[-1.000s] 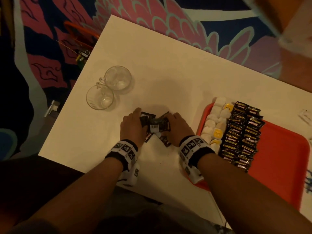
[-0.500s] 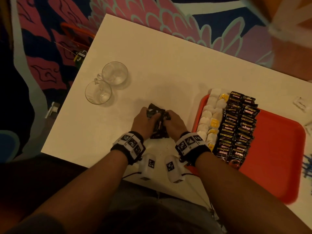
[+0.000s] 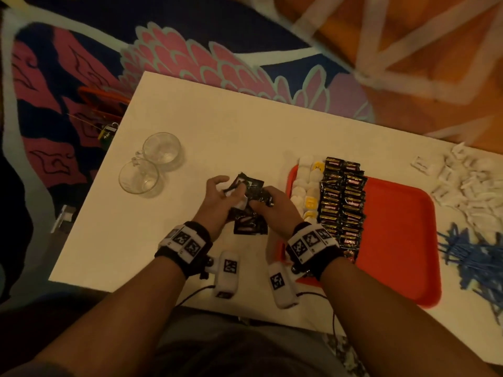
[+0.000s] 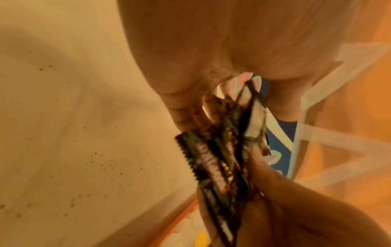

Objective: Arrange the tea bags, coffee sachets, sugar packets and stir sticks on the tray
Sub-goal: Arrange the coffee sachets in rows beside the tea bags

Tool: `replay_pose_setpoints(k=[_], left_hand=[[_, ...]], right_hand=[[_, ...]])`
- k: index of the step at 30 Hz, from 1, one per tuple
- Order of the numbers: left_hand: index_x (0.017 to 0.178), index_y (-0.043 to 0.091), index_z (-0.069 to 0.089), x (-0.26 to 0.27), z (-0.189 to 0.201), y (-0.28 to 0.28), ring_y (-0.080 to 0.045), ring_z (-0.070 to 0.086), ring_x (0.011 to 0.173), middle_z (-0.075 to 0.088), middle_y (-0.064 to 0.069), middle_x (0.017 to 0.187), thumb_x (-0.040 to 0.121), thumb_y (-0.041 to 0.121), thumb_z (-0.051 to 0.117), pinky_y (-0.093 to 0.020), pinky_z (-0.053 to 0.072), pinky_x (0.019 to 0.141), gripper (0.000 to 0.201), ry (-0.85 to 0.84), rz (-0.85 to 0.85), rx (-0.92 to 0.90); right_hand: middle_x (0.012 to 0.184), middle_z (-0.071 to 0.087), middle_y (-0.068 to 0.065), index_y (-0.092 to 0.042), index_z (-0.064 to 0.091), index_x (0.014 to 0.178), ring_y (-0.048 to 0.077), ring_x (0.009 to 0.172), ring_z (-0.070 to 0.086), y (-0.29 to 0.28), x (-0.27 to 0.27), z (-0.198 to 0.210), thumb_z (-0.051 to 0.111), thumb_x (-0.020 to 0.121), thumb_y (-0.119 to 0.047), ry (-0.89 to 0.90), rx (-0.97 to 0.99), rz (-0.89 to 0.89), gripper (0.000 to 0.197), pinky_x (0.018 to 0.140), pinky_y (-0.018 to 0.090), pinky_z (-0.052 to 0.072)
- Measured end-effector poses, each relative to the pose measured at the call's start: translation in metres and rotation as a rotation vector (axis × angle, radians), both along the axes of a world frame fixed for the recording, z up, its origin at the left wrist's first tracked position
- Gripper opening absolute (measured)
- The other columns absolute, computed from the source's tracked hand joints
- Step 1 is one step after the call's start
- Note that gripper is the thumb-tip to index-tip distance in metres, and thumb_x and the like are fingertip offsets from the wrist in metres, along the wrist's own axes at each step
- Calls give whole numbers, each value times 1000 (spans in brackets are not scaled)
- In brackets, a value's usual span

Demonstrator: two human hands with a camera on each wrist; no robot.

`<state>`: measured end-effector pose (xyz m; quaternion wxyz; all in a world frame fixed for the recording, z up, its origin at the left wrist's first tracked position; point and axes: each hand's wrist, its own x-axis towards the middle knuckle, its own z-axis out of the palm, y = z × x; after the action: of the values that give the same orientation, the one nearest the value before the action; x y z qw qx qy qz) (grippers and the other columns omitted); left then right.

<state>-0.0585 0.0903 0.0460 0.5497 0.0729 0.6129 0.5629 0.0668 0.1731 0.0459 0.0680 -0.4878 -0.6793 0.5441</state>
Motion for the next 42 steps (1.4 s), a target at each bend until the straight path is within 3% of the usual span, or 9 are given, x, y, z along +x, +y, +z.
replay_pose_setpoints(k=[3,6,10,14,18,25,30,34,42], left_hand=[[131,15,54,4,21,-6,-24,73,84,71,-18,108,86,37,62,-34,59,66,51,-269,10,62],[106,4,73,14,41,-7,-26,72,66,74,-15,84,85,36,53,-31,58,54,43,-490,-42,114],[91,3,79,20,55,-4,-29,72,75,73,-17,91,84,27,56,-36,61,63,34,-451,-84,100],[128,-5,60,31,64,-4,-36,66,94,61,-27,119,82,20,65,-48,60,82,52,-396,-124,4],[121,-4,63,51,70,-1,-38,67,92,62,-30,118,81,19,72,-53,54,89,47,-329,-139,-6],[111,-3,62,100,89,12,-36,70,73,70,-25,93,84,26,68,-49,60,71,40,-364,-45,-1],[115,-4,63,137,96,17,-33,71,64,73,-24,88,82,22,71,-41,61,56,43,-292,83,21],[121,0,64,163,97,20,-35,74,80,73,-24,102,74,27,75,-43,59,62,55,-209,114,55],[118,-2,66,196,100,21,-35,70,81,70,-22,102,87,17,59,-44,59,74,37,-298,102,43]], right_hand=[[110,67,16,-10,62,109,33,103,65,-7,3,15,68,87,-22,118,-99,-76,26,93,52,52],[113,67,16,-14,60,111,34,106,63,-15,6,31,64,87,-26,169,-163,-45,27,95,53,50],[110,57,4,-16,64,112,20,105,54,-10,24,45,71,86,-33,-34,256,48,32,89,38,48],[90,56,-7,-26,59,94,12,86,56,-6,47,54,84,72,-35,7,147,-180,34,71,29,50],[80,59,-12,-23,64,85,6,78,58,-4,70,63,81,78,-26,-10,163,-155,19,62,16,40],[76,63,-4,-22,60,79,19,79,65,14,118,80,73,84,-12,120,6,-280,18,77,37,54],[74,55,7,-11,49,84,20,55,61,23,149,96,70,84,2,321,-171,-321,24,57,34,53],[73,59,4,-18,50,83,16,56,63,25,166,95,73,82,-11,141,1,-210,24,53,32,49],[83,64,-4,-25,54,101,10,66,59,25,199,101,63,90,-15,118,-8,-27,17,57,25,42]])
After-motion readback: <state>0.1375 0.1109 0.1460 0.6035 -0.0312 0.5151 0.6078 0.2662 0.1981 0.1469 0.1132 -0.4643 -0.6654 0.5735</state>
